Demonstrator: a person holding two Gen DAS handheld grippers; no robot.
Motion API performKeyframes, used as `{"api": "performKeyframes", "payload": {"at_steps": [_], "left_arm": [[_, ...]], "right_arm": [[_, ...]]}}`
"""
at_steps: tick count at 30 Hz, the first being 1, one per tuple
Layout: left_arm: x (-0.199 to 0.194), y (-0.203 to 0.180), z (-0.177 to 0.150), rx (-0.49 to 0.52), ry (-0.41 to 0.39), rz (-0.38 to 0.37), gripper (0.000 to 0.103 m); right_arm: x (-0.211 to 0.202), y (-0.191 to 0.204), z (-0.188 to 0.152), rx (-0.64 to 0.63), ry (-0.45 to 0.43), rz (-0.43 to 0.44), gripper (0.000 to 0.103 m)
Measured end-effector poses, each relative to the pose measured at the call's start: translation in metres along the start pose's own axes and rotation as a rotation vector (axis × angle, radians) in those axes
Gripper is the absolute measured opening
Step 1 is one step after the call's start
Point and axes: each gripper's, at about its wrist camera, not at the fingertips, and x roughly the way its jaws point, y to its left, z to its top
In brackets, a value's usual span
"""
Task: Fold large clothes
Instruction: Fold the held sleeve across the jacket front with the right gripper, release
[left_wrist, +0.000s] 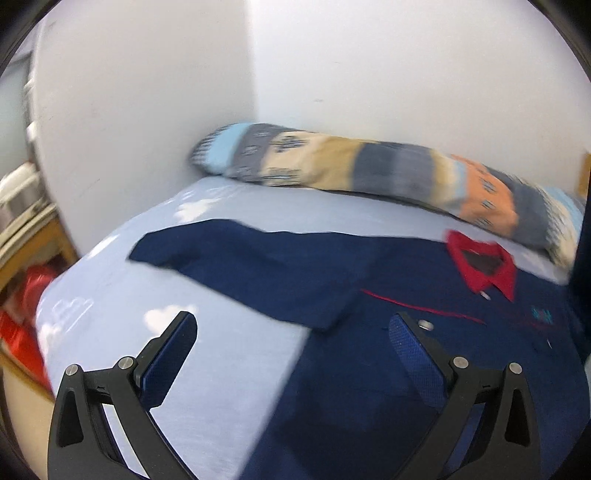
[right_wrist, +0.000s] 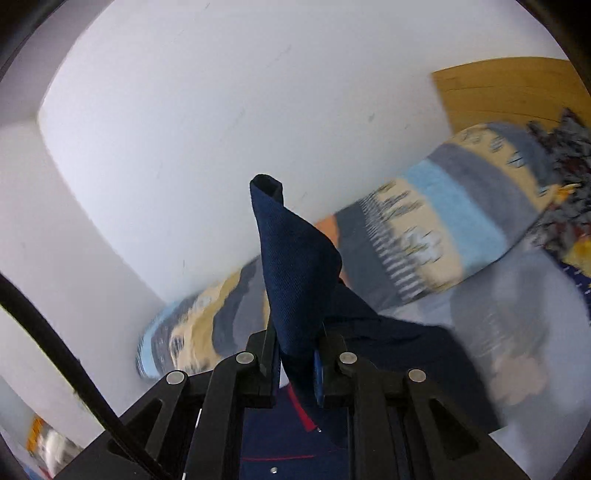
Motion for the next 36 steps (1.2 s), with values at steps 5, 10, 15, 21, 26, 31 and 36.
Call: {"api": "performKeyframes", "payload": {"at_steps": [5,10,15,21,26,31,36], "left_arm": [[-0.004,0.041,0.002,-0.052,-0.013,0.046,0.103],[0.003,0.055,0.003,-0.076,0.012,0.057,0.103],[0.004,0.049,0.003,-0.067,0.020,0.036,0.103],[0.005,0.043,0.003,-0.057,0.013,0.027,0.103],[0.005,0.043,0.003,-0.066,0.012,0.023,0.103],[0.004,0.041,0.002,-0.067,0.013,0.020,0.103],[0.004,0.044,0.004,-0.086,0.009,0.025,0.103]], "right_arm": [[0.110,0.067,-0.108,-0.098,0.143,-0.048,0.015],[0.203,0.103,-0.233,-0.242,0.273,-0.120,0.015],[0.256,0.102,-0.317,-0.323,0.349,-0.189,0.015],[0.260,0.123,-0.351,-0.448,0.452,-0.041,0.070],[0.208,0.125,-0.316,-0.448,0.438,0.207,0.074],[0.181,0.040,-0.241,-0.307,0.304,0.073,0.082],[0.163,-0.058,-0.196,-0.237,0.253,-0.177,0.082]]}}
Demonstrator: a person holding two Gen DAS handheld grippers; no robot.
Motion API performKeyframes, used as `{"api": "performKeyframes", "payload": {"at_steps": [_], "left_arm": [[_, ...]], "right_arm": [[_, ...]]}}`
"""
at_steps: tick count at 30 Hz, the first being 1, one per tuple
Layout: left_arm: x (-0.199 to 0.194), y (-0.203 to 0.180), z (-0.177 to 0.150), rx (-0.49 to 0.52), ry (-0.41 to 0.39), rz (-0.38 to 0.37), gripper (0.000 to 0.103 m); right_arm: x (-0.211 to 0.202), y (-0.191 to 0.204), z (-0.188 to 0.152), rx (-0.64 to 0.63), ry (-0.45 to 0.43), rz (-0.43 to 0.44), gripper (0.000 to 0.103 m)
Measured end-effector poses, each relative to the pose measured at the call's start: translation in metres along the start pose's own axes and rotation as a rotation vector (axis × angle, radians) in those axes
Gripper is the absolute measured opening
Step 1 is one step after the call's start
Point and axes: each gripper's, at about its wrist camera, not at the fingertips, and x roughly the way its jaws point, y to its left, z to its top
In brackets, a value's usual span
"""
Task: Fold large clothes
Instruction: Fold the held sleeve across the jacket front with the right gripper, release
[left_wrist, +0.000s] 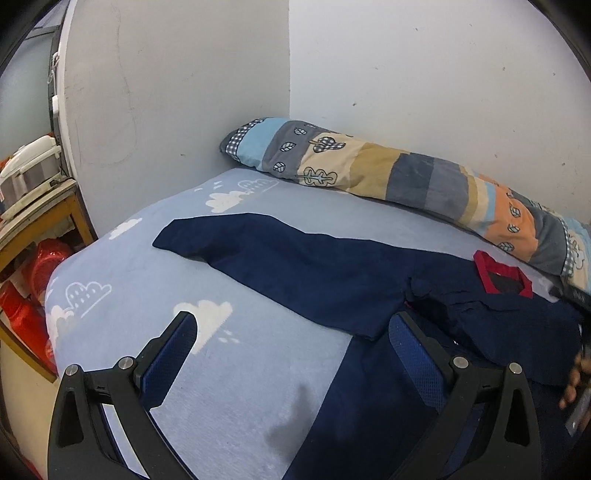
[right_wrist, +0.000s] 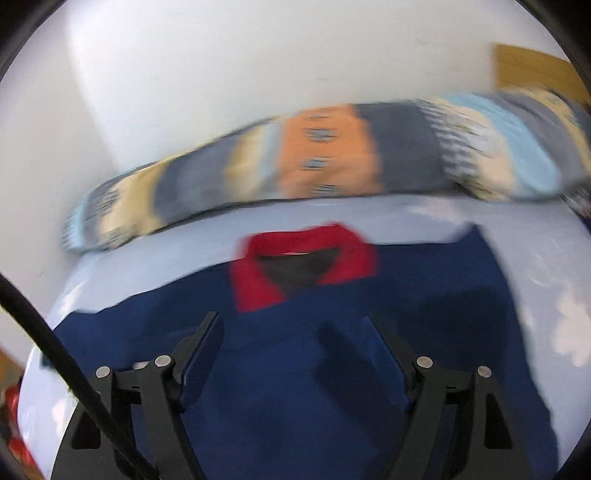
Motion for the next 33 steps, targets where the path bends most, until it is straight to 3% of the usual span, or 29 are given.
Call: {"api": "performKeyframes", "payload": {"at_steps": [4,8,10,14,17,19,20,22,25,29,31,32,33], "left_arm": [[0.001,0.004,0.001,-0.035,0.003,0.004,0.103],[0.003,0.002,-0.001,-0.013,0.006,0.018,0.103],[0.004,0.002,-0.001,-0.009,0.009,0.017,0.103],[0.005,0.006,0.000,-0.017,0.012,0.011,0.103],[0.005,0.008,0.001,-0.021,0.010,0.011,0.103],[0.006,0.007,0.001,-0.025,0.016,0.001,0.103],[0.006,0.007,0.001,-0.023,0.017,0.000,0.103],[0.005,0.005,0.001,-0.013,0.013,0.001,0.103],[0.004,0.004,0.001,-0.013,0.005,0.002,0.103],[0.002,0.002,0.001,-0.015,-0.001,0.003,0.103],[0.002,0.000,0.000,-0.005,0.001,0.003,0.103],[0.002,-0.002,-0.001,0.002,0.003,0.003,0.103],[0.002,-0.003,-0.001,0.010,0.002,0.002,0.103]], "right_arm": [[0.006,0.002,-0.009,-0.013,0.071,0.062,0.082],[0.027,0.064,-0.032,-0.088,0.156,0.243,0.082],[0.035,0.098,-0.046,-0.154,0.186,0.282,0.082],[0.052,0.158,-0.074,-0.391,0.199,0.279,0.082],[0.062,0.191,-0.097,-0.579,0.187,0.179,0.082],[0.079,0.199,-0.102,-0.664,0.169,0.094,0.053],[0.088,0.200,-0.101,-0.664,0.206,0.093,0.021],[0.087,0.202,-0.093,-0.616,0.207,0.086,0.014],[0.071,0.207,-0.089,-0.603,0.168,0.118,0.013],[0.055,0.222,-0.103,-0.558,0.207,0.227,0.014],[0.059,0.232,-0.118,-0.595,0.219,0.187,0.016],[0.064,0.230,-0.122,-0.599,0.227,0.164,0.021],[0.069,0.225,-0.125,-0.585,0.256,0.163,0.036]]}}
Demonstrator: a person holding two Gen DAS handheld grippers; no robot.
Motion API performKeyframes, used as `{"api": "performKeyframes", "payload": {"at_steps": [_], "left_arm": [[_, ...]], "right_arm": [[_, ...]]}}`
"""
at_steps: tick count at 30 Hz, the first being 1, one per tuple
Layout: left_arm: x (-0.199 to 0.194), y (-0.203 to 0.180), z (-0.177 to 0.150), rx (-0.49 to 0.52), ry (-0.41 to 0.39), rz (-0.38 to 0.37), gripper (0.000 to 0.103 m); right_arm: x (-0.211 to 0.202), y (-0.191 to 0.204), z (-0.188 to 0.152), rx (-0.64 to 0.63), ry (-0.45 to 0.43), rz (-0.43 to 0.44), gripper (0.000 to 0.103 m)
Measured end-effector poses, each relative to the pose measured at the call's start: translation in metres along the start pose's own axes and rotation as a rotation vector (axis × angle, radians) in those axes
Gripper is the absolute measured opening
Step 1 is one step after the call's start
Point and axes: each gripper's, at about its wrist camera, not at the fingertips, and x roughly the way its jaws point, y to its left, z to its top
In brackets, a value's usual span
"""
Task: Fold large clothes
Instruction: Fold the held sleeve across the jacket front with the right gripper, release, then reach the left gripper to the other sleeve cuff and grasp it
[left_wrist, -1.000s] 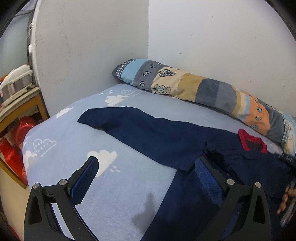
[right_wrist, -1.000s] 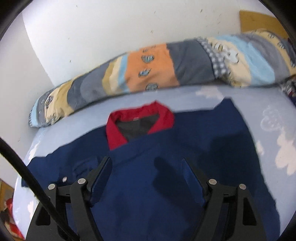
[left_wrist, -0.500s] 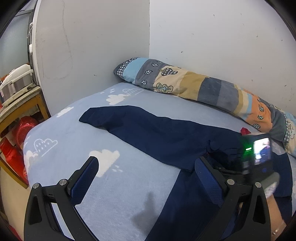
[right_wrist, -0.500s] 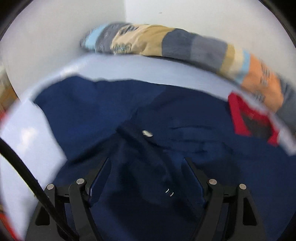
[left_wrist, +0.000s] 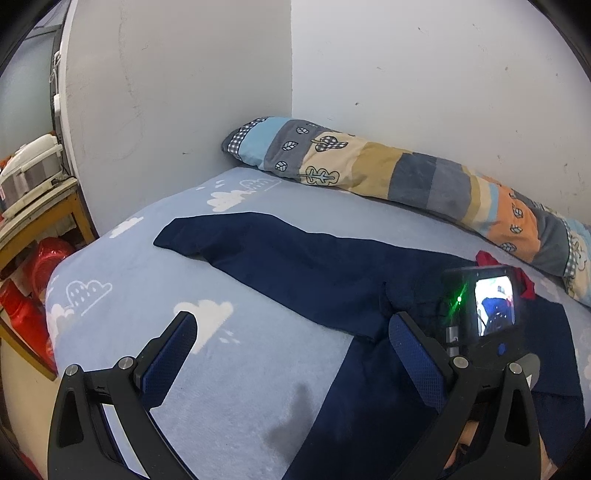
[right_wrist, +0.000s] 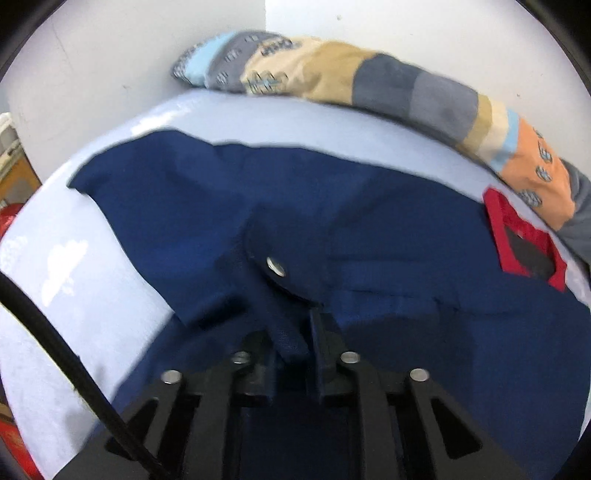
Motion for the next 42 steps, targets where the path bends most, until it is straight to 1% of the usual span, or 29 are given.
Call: {"api": "performKeyframes", "payload": {"at_steps": [1,2,3,4,5,6,7,8,9,10,12,13,15,16,18,19,21,22,24,27,28,29,31,34,36,40,42], "left_arm": [[-0.001,-0.001,0.000,0.007,-0.004,0.000,0.103],[-0.001,0.000,0.000,0.008,-0.007,0.000,0.103],[-0.002,0.001,0.001,0.005,-0.011,-0.001,0.103],[-0.002,0.002,0.001,0.001,-0.013,-0.001,0.103],[-0.003,0.004,0.002,-0.010,-0.011,-0.003,0.103],[-0.003,0.005,0.002,-0.019,-0.009,-0.006,0.103],[-0.003,0.007,0.003,-0.028,-0.008,-0.009,0.103],[-0.004,0.008,0.003,-0.034,-0.007,-0.010,0.103],[-0.004,0.008,0.004,-0.035,-0.008,-0.008,0.103],[-0.005,0.009,0.004,-0.035,-0.012,-0.003,0.103],[-0.005,0.011,0.005,-0.036,-0.014,0.002,0.103],[-0.005,0.011,0.006,-0.037,-0.012,-0.002,0.103],[-0.005,0.011,0.005,-0.034,-0.012,0.002,0.103],[-0.004,0.010,0.005,-0.030,-0.010,0.003,0.103],[-0.003,0.010,0.004,-0.022,-0.001,-0.005,0.103],[-0.003,0.010,0.004,-0.021,0.002,-0.005,0.103],[-0.002,0.011,0.004,-0.021,0.013,-0.015,0.103],[-0.001,0.012,0.004,-0.021,0.016,-0.020,0.103],[-0.001,0.013,0.004,-0.020,0.020,-0.025,0.103],[0.001,0.013,0.003,-0.019,0.032,-0.035,0.103],[0.002,0.012,0.003,-0.019,0.035,-0.040,0.103],[0.003,0.010,0.003,-0.014,0.039,-0.043,0.103],[0.004,0.007,0.001,-0.003,0.044,-0.046,0.103],[0.006,0.004,-0.003,0.003,0.051,-0.044,0.103],[0.007,0.001,-0.007,0.019,0.052,-0.042,0.103],[0.005,-0.006,-0.012,0.051,0.024,-0.038,0.103],[0.005,-0.007,-0.011,0.063,0.017,-0.053,0.103]], "right_arm": [[0.001,0.000,-0.002,0.008,0.007,0.017,0.044],[-0.004,-0.002,-0.004,0.009,-0.004,0.037,0.055],[-0.016,-0.006,-0.007,0.009,-0.033,0.040,0.060],[-0.025,-0.009,-0.008,0.016,-0.057,0.047,0.064],[-0.041,-0.017,-0.011,0.036,-0.100,0.087,0.072],[-0.053,-0.026,-0.015,0.055,-0.142,0.118,0.079],[-0.066,-0.037,-0.018,0.077,-0.178,0.108,0.089],[-0.072,-0.049,-0.020,0.098,-0.196,0.070,0.091],[-0.076,-0.065,-0.025,0.119,-0.202,0.015,0.091],[-0.074,-0.077,-0.028,0.130,-0.183,-0.046,0.091],[-0.061,-0.098,-0.036,0.154,-0.088,-0.147,0.091],[-0.048,-0.110,-0.043,0.168,-0.013,-0.170,0.091],[-0.033,-0.121,-0.059,0.179,0.098,-0.169,0.090],[-0.038,-0.122,-0.064,0.173,0.081,-0.154,0.090],[-0.051,-0.123,-0.067,0.187,0.081,-0.098,0.089],[-0.065,-0.125,-0.069,0.211,0.058,-0.068,0.089],[-0.098,-0.127,-0.071,0.241,-0.001,-0.050,0.089],[-0.118,-0.130,-0.073,0.251,-0.033,-0.046,0.089],[-0.162,-0.135,-0.080,0.275,-0.108,-0.064,0.090],[-0.209,-0.146,-0.100,0.327,-0.171,-0.051,0.093],[-0.216,-0.150,-0.106,0.338,-0.187,-0.052,0.093],[-0.227,-0.154,-0.118,0.354,-0.207,-0.070,0.093],[-0.238,-0.161,-0.140,0.381,-0.225,-0.132,0.093],[-0.236,-0.173,-0.162,0.408,-0.192,-0.184,0.093],[-0.229,-0.181,-0.165,0.419,-0.172,-0.210,0.093],[-0.227,-0.187,-0.167,0.407,-0.175,-0.285,0.093],[-0.226,-0.186,-0.166,0.395,-0.177,-0.288,0.093]]}}
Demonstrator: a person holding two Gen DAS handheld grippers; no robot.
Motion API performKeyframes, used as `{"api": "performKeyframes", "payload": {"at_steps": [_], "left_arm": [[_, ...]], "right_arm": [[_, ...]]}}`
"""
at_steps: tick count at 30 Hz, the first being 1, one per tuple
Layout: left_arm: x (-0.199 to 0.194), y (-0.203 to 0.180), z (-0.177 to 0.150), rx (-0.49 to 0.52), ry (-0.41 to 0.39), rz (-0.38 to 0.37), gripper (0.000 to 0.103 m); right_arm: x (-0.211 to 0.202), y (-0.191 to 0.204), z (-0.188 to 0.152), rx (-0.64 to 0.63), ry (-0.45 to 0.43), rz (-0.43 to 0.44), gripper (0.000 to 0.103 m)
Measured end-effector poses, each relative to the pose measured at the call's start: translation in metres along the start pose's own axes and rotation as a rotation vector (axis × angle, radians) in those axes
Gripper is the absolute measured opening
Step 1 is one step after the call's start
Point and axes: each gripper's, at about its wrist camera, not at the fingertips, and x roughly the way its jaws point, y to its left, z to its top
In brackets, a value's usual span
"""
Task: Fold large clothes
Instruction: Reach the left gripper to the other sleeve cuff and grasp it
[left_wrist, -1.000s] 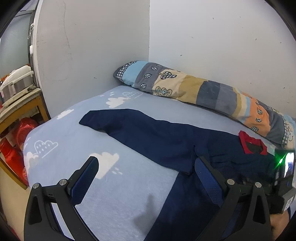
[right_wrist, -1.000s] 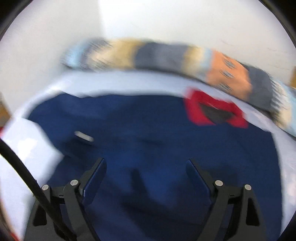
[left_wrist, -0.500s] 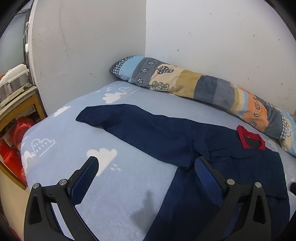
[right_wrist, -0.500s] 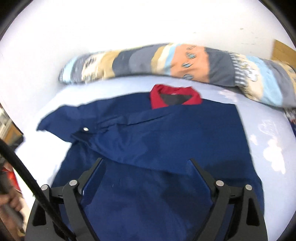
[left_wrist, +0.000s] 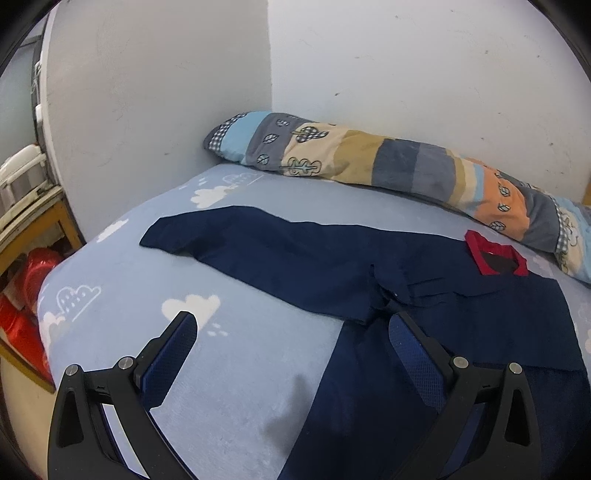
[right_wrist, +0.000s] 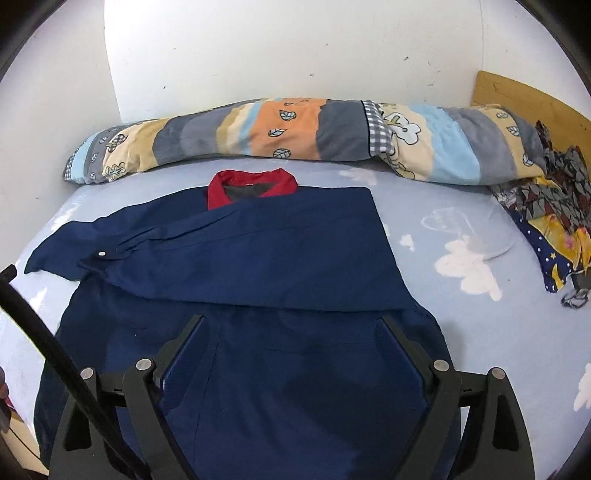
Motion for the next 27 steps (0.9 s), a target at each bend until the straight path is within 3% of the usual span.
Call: {"api": "performKeyframes", "payload": {"at_steps": [10,15,20,22,24,27], "left_arm": [[0.019,0.021,0.012,-0.017,0.023,-0.031,0.103],[0.053,0.066,0.032,-0.112,0.123,-0.073,0.103],[0.118,0.119,0.042,-0.166,0.242,-0.018,0.103],[0.144,0.142,0.045,-0.230,0.289,-0.028,0.103],[0.170,0.172,0.049,-0.355,0.322,-0.089,0.103],[0.209,0.219,0.050,-0.542,0.349,-0.106,0.083]], "right_arm": [[-0.017,0.019,0.005,-0.073,-0.056,0.012,0.093],[-0.039,0.028,0.006,-0.085,-0.097,0.053,0.093],[-0.059,0.043,0.003,-0.132,-0.140,0.102,0.095],[-0.056,0.046,0.001,-0.133,-0.124,0.108,0.095],[-0.049,0.045,0.000,-0.125,-0.105,0.107,0.095],[-0.035,0.044,-0.002,-0.116,-0.079,0.101,0.095]]}}
